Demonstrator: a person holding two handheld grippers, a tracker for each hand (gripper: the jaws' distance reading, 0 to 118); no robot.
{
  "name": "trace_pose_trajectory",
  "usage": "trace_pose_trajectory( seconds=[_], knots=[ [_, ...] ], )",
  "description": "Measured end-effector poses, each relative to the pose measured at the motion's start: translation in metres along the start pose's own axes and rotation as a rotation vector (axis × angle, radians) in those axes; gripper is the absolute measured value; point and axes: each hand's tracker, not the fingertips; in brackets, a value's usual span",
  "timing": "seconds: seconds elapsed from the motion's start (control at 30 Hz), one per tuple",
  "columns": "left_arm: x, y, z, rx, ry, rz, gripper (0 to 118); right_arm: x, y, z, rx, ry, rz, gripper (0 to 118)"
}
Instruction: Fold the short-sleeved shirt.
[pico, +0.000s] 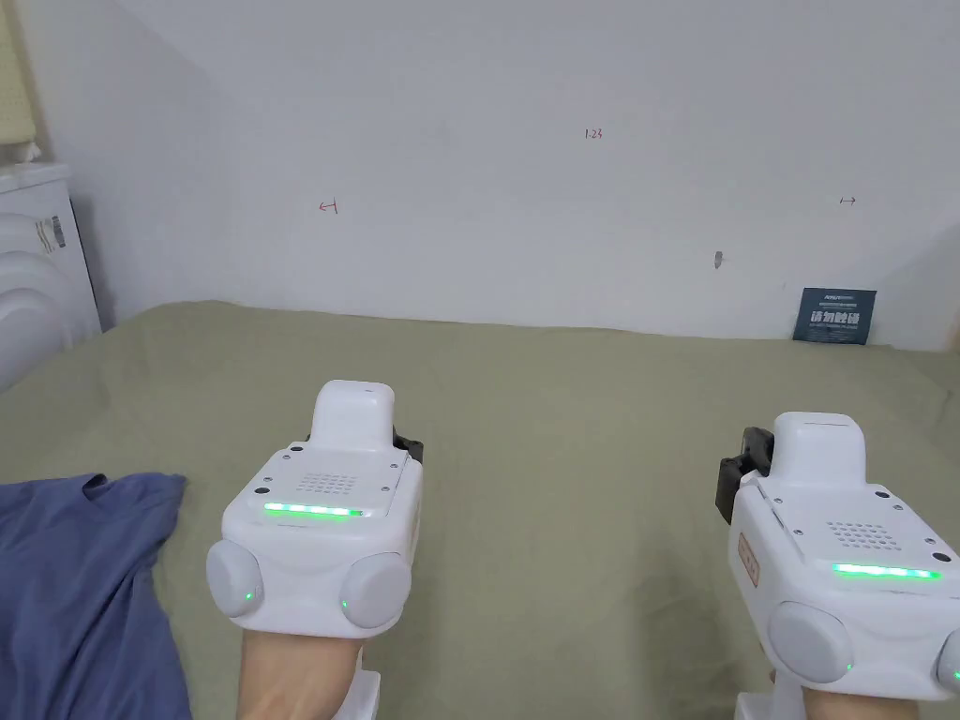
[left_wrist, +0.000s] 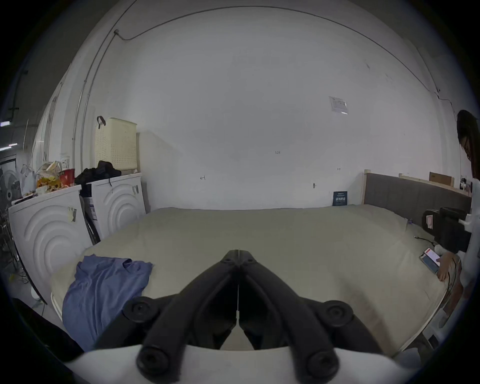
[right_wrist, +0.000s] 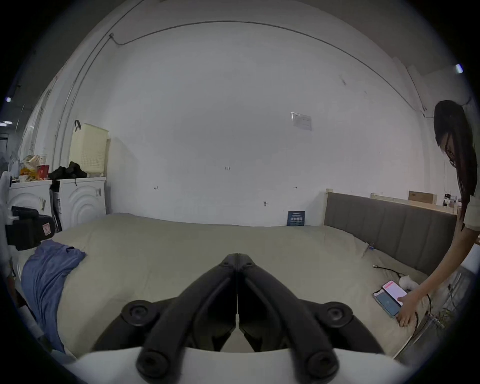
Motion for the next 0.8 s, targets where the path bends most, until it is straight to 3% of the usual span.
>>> trace_pose_trajectory(
  seconds=[0.27,0.37,0.43,0.8],
  knots=[
    [-0.015,0.0,-0.002,-0.021,0.022,0.027,0,-0.01,0.006,-0.008,-0.044,0.034,-0.003,0],
    [-0.041,0.001,0.001,-0.032,0.081,0.048,0,-0.028,0.008,-0.016,-0.063,0.114,-0.01,0],
    [-0.065,0.002,0.007,-0.038,0.137,0.046,0,-0.052,0.009,-0.02,-0.062,0.142,-0.005,0],
    [-0.213,-0.007,0.08,-0.078,0.491,0.09,0,-0.207,0.019,-0.028,-0.066,0.511,-0.018,0]
  ],
)
